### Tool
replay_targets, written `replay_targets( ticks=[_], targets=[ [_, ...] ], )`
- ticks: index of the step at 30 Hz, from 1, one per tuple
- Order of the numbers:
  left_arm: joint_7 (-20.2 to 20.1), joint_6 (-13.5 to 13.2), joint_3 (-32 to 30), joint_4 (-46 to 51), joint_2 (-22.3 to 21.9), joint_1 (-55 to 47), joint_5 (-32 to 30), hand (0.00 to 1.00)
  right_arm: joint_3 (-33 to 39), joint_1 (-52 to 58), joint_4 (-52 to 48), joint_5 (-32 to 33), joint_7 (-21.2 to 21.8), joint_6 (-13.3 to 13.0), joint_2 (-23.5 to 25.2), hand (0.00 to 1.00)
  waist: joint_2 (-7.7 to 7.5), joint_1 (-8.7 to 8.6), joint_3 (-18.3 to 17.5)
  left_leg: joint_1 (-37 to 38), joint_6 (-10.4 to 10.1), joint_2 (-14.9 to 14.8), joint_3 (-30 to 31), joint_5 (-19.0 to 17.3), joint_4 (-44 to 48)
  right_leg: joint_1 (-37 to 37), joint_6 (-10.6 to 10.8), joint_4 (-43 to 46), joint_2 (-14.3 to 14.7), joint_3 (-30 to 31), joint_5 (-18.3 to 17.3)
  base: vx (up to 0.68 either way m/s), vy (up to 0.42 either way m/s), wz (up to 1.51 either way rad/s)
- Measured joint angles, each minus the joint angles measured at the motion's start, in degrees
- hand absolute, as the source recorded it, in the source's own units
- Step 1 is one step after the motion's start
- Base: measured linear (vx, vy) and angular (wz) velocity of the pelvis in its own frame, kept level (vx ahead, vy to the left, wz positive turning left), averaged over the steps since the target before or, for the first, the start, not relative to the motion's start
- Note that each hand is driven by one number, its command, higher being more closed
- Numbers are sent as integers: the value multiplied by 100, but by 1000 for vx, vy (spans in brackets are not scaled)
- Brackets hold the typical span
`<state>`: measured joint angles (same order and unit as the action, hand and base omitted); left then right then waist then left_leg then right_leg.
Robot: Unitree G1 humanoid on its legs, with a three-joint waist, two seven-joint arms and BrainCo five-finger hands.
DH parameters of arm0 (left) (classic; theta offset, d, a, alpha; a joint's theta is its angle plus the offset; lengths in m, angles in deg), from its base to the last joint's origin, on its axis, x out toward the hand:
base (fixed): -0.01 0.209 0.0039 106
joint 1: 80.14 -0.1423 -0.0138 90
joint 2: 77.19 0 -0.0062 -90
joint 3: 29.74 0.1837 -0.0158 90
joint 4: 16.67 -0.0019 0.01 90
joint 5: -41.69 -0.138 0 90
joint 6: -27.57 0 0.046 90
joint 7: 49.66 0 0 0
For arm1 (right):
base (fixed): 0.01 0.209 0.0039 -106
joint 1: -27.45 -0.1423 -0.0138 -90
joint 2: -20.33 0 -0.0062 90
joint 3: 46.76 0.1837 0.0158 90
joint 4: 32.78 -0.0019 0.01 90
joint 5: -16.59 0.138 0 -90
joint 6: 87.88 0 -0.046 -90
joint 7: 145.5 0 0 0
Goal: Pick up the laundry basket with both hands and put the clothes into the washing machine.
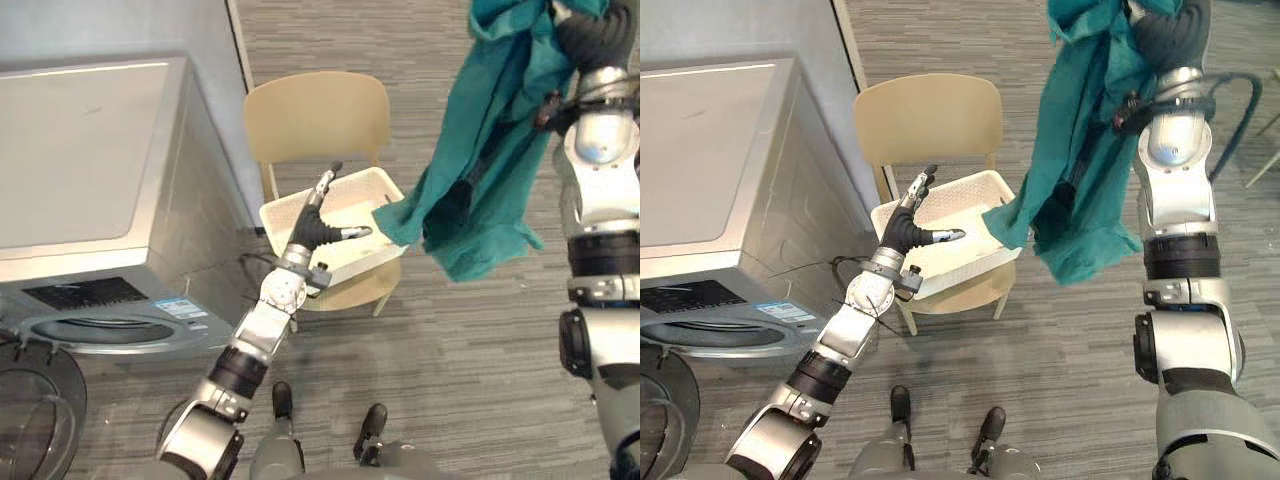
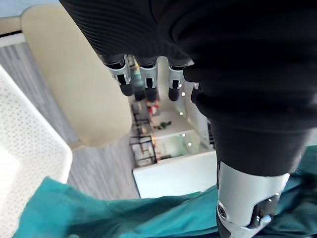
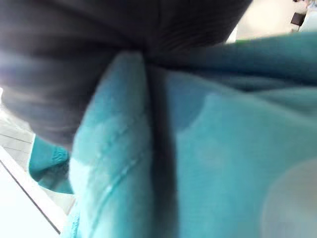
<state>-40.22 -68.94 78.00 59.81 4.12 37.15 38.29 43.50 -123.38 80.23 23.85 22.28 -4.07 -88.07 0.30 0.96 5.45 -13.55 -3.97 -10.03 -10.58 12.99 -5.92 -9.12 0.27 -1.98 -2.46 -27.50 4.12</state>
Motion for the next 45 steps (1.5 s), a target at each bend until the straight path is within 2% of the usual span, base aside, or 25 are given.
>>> replay_targets(
  ticks=[3, 5, 11, 16, 20, 23, 25, 26, 28, 31, 34, 37, 41, 44, 45],
  targets=[
    [69, 162, -28, -538, -70, 389, 246, 0, -206, -306, -155, 266, 4, 1, 50, 100, -10, 5, 3, 1, -1, -5, -76, 0, -2, 12, -39, -140, 35, 77, 127, -6, 15, -14],
    [99, 182, -48, -779, -79, 646, 676, 0, -364, -458, -202, 453, 14, 1, 75, 100, -27, -10, -3, 2, -1, -6, -87, 0, -2, 11, -41, -147, 37, 89, 137, -1, 30, -4],
    [106, 219, -29, -1208, -26, 1252, 1883, 0, -377, -583, -195, 866, 11, 25, 473, 100, -238, -7, -39, -43, -12, -7, -105, -8, -2, -23, -39, -201, 45, 114, 177, 3, 37, -2],
    [213, 309, 21, -1544, 36, 1830, 1921, 0, -554, -753, -195, 1250, 7, 23, 780, 100, -363, -15, -33, -130, -10, 5, -60, -2, 0, -80, -61, -230, 48, 79, 216, 2, 41, 2],
    [166, 300, 219, -1544, 91, 2185, 2160, 0, -561, -757, -190, 1379, 12, 23, 994, 100, -384, 4, -29, -217, -14, 31, 19, 6, 1, -129, -60, -225, 48, 11, 215, 5, 50, 11],
    [-187, 241, 974, -1429, 484, 2449, 2561, 0, -559, -759, -190, 1546, 15, 10, 1007, 100, -384, 11, -29, -270, -13, 43, 118, 8, 2, -130, -59, -224, 46, -57, 213, 16, 70, 14],
    [-561, 111, 1767, -1045, 1007, 2503, 2776, 0, -565, -759, -190, 1645, 23, -19, 1012, 100, -384, 33, -27, -274, -13, 56, 128, 7, 2, -132, -51, -217, 43, -56, 206, 16, 68, 3],
    [-678, 86, 1948, -975, 1155, 2536, 2878, 0, -572, -759, -190, 1696, 35, -24, 1012, 100, -384, 34, -26, -276, -13, 59, 129, 7, 2, -135, -49, -212, 40, -56, 204, 12, 62, 1],
    [-1088, 27, 2576, -621, 1679, 2662, 3347, 0, -613, -758, -190, 1795, 135, -48, 1011, 100, -383, 24, -22, -281, -12, 68, 126, 6, 2, -149, -48, -200, 31, -47, 203, 4, 57, -1],
    [-1458, -103, 3115, -265, 2224, 2811, 3761, 0, -784, -757, -191, 1989, 240, -214, 1000, 100, -380, 21, -20, -312, -12, 64, 105, 6, 2, -221, -48, -149, 23, -11, 199, -6, 50, -7],
    [-1943, -128, 3693, 50, 2772, 3021, 4112, 0, -1005, -728, -191, 2239, 376, -248, 996, 100, -378, 6, 28, -315, -12, 64, 79, 6, 3, -253, -48, -116, 11, 21, 199, -14, 53, -4],
    [-2172, -129, 3887, 99, 2910, 3029, 4108, 0, -1247, -724, -218, 2394, 517, -269, 1020, 100, -379, 14, 29, -318, -11, 62, 30, 5, 2, -296, -48, -88, 3, 71, 199, -2, 52, -8],
    [-2182, -165, 3908, 205, 2919, 3030, 4096, 0, -1290, -725, -237, 2461, 527, -417, 1160, 100, -384, 7, 61, -331, -11, 53, -27, 5, 2, -365, -56, -17, -9, 123, 191, -3, 38, -8],
    [-2059, -173, 3781, 171, 2761, 3028, 3913, 0, -1324, -731, -244, 2614, 498, -504, 1361, 100, -402, -7, 127, -371, -11, 49, -49, 6, 2, -427, -59, 1, -8, 155, 193, -13, 40, -6],
    [-2008, -174, 3595, 44, 2579, 3028, 3791, 0, -1320, -736, -244, 2649, 492, -517, 1512, 100, -412, -16, 172, -375, -11, 46, -53, 7, 3, -434, -62, 2, -4, 160, 195, -9, 34, -2]
  ],
)
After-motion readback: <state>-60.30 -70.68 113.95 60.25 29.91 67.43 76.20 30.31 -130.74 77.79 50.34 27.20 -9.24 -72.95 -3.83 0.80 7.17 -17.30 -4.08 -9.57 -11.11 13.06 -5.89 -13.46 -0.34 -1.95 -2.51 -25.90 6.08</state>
